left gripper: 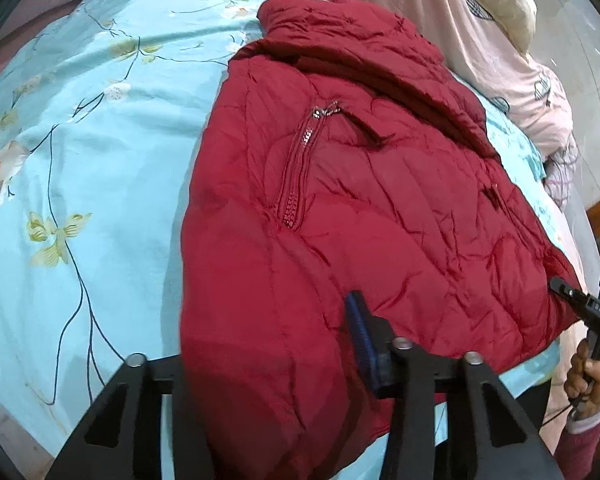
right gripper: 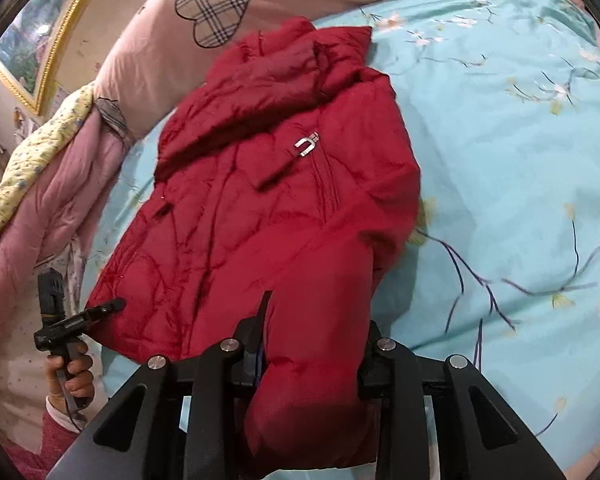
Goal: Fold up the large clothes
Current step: 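Grasp the jacket hem with the left gripper while the right gripper grasps it too, then lift the held hem with both grippers and fold it toward the collar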
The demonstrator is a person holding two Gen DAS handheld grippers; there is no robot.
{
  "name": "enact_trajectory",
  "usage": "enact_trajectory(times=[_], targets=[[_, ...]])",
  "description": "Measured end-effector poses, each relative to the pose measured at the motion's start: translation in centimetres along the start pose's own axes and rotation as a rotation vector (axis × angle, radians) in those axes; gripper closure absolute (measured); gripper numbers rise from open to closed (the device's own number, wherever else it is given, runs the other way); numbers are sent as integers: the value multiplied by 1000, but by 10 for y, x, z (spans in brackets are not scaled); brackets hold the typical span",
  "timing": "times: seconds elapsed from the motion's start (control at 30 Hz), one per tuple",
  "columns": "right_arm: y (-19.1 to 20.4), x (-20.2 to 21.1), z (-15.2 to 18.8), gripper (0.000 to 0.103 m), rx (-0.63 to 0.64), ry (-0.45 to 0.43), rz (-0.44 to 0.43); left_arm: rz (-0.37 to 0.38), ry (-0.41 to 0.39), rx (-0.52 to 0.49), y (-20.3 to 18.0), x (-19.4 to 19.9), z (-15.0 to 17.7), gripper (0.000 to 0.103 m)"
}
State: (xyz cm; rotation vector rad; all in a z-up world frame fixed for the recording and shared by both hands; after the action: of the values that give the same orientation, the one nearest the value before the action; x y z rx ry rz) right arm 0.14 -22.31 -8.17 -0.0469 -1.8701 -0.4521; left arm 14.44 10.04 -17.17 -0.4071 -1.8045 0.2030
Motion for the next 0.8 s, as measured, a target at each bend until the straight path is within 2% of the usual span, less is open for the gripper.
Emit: enact_trajectory(times=[0.1, 0.17, 0.43, 0.7, 0.8], targets=[[7, 2, -4, 74, 23, -9, -8, -12, -1, 12, -1, 2, 1, 68], [10, 4, -5, 74, 30, -16, -14, -29, 6, 10, -2, 3, 3, 63], [13, 10, -7, 74, 21, -32, -36, -63, 16, -6, -5, 5, 2, 63], [6, 6, -10, 74, -2, 14, -82, -52, -5, 12, -9, 15, -4, 63], [6, 4, -9, 71, 35, 45, -48, -64, 2, 18, -10, 12, -2, 60]])
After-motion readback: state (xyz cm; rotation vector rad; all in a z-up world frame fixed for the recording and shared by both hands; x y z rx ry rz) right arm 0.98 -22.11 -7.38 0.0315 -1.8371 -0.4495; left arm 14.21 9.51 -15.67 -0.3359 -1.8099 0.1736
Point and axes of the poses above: each gripper's, at about its wrist camera, not at the fingertips, and x roughly against the way its jaws point, y to its left, z to its underside, the point moved 7 cm from there along -x, roughly the way its jaws point, and after that the axes turned 10 degrees about y, right-handed, at the moved point
